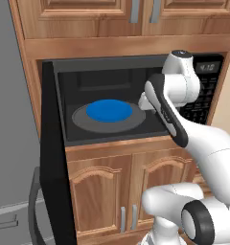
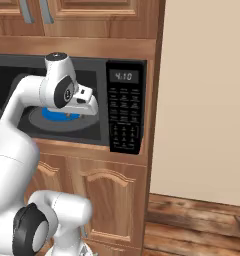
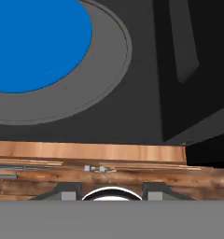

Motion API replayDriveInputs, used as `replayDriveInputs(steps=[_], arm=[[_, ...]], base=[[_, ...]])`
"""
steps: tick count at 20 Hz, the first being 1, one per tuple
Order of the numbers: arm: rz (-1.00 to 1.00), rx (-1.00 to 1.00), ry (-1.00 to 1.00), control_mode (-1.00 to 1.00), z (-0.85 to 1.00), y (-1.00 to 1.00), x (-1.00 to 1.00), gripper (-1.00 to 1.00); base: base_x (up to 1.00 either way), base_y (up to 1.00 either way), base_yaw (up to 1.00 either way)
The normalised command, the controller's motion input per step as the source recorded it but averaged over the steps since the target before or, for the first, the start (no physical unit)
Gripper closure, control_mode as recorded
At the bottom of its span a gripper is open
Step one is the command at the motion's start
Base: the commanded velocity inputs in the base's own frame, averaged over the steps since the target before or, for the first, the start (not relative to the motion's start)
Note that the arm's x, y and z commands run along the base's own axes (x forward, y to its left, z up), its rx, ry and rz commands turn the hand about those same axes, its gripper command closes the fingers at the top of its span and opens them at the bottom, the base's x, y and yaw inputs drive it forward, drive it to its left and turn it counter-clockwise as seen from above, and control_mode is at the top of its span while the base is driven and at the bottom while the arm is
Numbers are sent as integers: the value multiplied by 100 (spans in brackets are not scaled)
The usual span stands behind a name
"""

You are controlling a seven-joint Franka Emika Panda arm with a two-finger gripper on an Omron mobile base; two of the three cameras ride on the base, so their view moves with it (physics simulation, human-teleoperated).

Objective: Pick the bell pepper from the counter and place it in the microwave.

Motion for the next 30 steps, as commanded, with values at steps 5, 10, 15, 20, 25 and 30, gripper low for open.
replayDriveInputs(steps=[5,10,15,20,25,30], arm=[[0,0,0,100,0,0,-11,-100],[0,0,0,100,0,0,0,-100],[0,0,0,100,0,0,0,-100],[0,0,0,100,0,0,0,-100],[0,0,0,100,0,0,0,-100],[0,0,0,100,0,0,0,-100]], base=[[-52,-16,0],[-100,-27,2],[-100,-6,7],[-91,37,25],[-54,98,24],[-3,100,10]])
